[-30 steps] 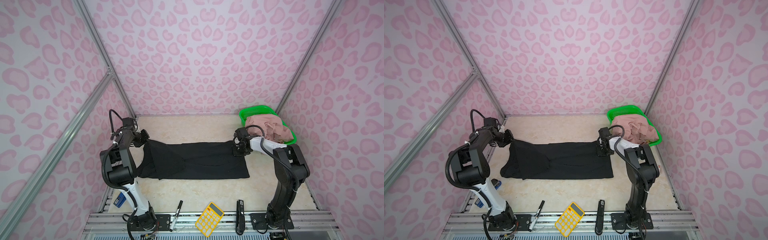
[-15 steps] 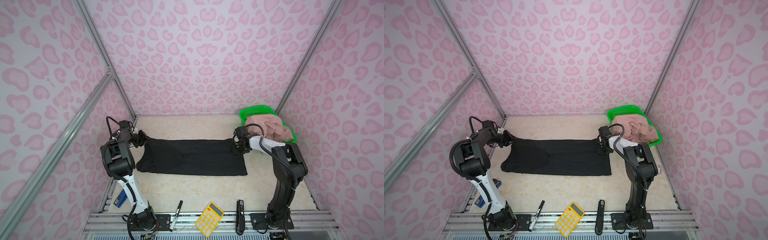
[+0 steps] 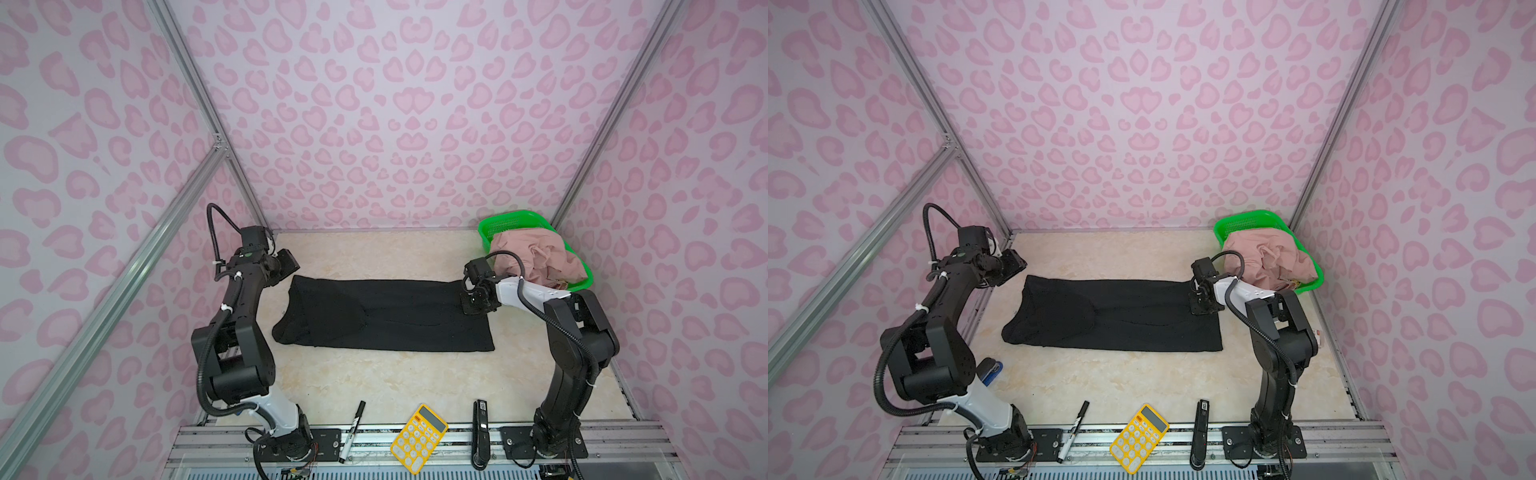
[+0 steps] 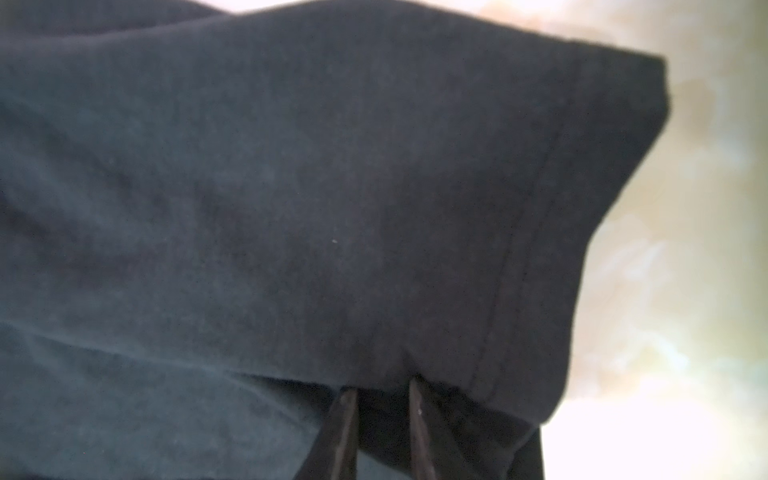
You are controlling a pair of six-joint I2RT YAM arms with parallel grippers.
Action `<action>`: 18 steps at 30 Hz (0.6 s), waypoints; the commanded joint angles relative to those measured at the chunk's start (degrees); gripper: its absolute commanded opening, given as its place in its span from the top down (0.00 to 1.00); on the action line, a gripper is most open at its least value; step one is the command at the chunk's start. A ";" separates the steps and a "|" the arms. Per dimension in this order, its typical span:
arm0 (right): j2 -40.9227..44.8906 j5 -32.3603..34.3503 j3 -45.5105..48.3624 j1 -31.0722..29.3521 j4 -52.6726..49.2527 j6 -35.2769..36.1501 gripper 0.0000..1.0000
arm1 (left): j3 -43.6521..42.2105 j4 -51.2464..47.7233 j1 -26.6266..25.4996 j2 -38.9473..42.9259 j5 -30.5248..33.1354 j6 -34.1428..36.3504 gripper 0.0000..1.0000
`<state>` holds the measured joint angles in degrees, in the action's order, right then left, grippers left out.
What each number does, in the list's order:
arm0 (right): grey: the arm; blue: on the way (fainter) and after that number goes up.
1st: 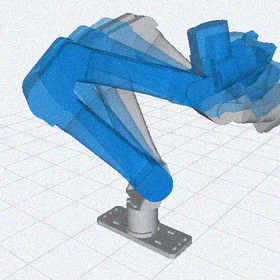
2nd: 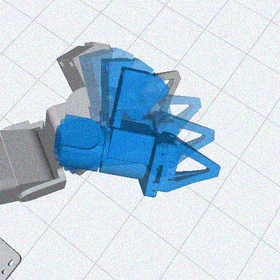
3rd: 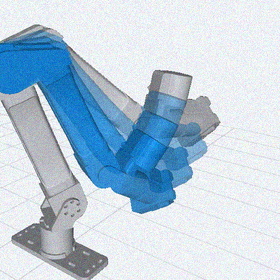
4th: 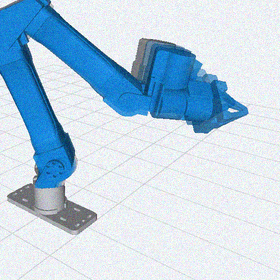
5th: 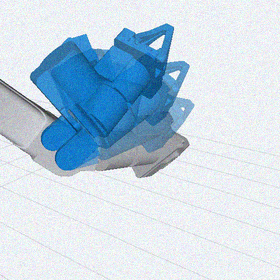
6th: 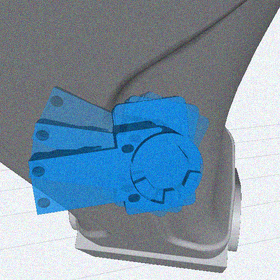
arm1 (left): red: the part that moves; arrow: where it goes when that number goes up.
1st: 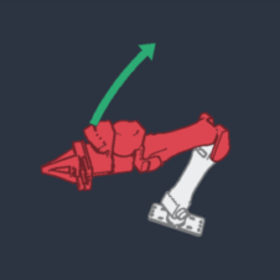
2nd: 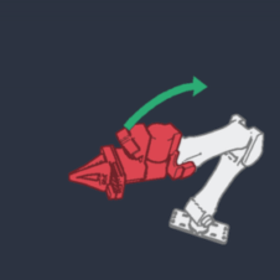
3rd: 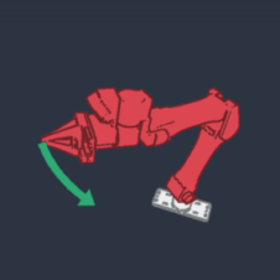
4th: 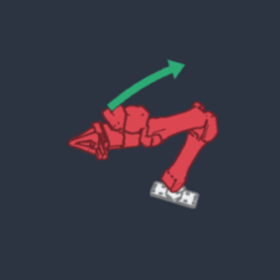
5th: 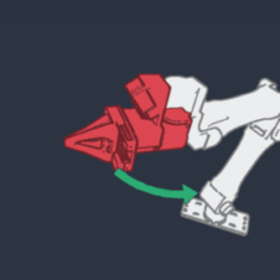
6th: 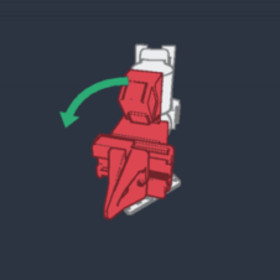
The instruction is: Fold and stack the mixed laundry pile
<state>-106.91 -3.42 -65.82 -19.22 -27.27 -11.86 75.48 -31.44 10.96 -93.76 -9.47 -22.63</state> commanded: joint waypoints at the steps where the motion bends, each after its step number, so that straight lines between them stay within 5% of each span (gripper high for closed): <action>1: -0.64 -0.10 1.70 -0.39 -6.84 -0.71 0.77 | -6.86 -1.79 -4.25 1.59 2.22 -0.66 0.49; 8: 3.23 0.87 6.42 -1.93 -7.36 -2.61 0.78 | -10.15 6.04 -7.43 -7.82 -0.55 -2.81 0.63; 18: 10.31 -0.67 13.67 -8.67 -8.08 -9.05 0.79 | 13.89 -1.90 -9.33 -28.37 -1.62 0.75 0.74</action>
<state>-96.44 -1.52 -53.65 -26.24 -29.32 -17.91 84.03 -29.80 2.46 -118.52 -9.87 -23.79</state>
